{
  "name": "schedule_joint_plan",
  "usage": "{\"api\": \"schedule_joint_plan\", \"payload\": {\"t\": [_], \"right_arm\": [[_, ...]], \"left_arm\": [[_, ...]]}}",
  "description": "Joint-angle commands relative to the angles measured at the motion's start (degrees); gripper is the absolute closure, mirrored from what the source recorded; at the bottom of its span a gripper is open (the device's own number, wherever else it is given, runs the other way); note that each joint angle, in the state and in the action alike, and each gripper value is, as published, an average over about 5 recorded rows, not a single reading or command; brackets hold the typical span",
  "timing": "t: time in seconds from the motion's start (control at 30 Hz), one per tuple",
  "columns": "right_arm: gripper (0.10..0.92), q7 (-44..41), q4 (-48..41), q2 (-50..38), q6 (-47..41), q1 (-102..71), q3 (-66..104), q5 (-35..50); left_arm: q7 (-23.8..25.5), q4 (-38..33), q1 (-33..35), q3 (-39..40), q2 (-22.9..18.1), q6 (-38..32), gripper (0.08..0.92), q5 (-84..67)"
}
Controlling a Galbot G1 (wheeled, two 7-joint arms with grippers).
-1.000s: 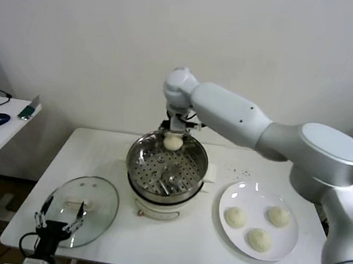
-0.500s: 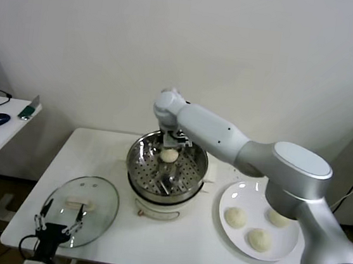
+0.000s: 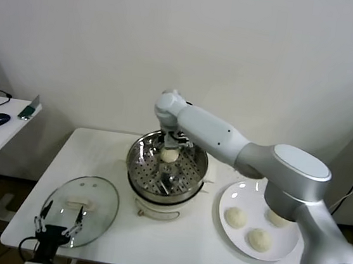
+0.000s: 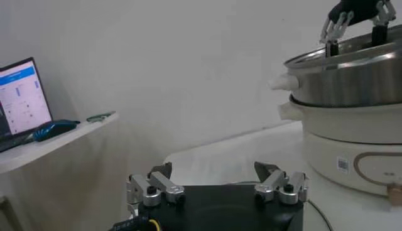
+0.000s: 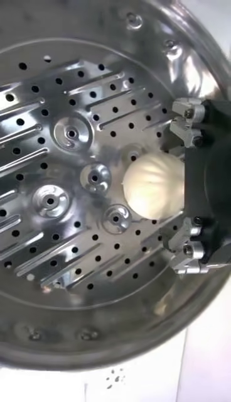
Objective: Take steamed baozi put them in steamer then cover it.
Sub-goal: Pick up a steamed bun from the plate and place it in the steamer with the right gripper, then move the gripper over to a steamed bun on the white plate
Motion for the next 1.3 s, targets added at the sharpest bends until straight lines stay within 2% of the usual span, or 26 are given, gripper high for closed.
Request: {"api": "schedule_joint_plan", "payload": {"t": [0.03,0.13,0.27,0.47,0.6,0.77,0.93,1.3], "right_arm": [[0.203,-2.88,3.39,-5.99,-5.7,7.93,-3.2,17.84],[0.203,0.25,6.29,-10.4,-13.16,12.98,-8.66,28.82],[0.203,8.62,12.52,-18.74,-28.53,20.82,-20.21,44.15],[0.203,9.19,20.43,-30.57,-50.35,24.85,-25.77,62.28],[0.203,10.22,26.45,-38.36,-57.49,24.31,-27.72,69.43],[0.203,12.0,31.63,-46.52,-61.72,20.37,-28.28,70.76],[0.203,12.19,32.85,-51.84,-64.76,10.19,-22.75,67.24],[0.203,9.63,31.78,-53.16,-63.43,-4.83,-16.5,56.2]], "left_arm": [[0.08,-0.36,0.05,0.22,-0.11,0.47,0.177,-0.71],[0.15,-1.26,0.31,0.36,-0.14,1.04,0.177,-1.08],[0.23,-2.35,0.2,0.25,0.07,1.49,0.177,-1.04],[0.27,-2.52,0.43,0.2,0.08,1.28,0.177,-0.63],[0.26,-2.42,0.65,0.02,0.1,1.09,0.177,-0.72],[0.24,-2.37,0.77,0.07,0.0,0.99,0.177,-0.75],[0.23,-2.51,0.88,0.2,-0.18,1.01,0.177,-0.38],[0.02,-2.59,2.14,-0.27,-0.29,0.51,0.177,-0.28]]}}
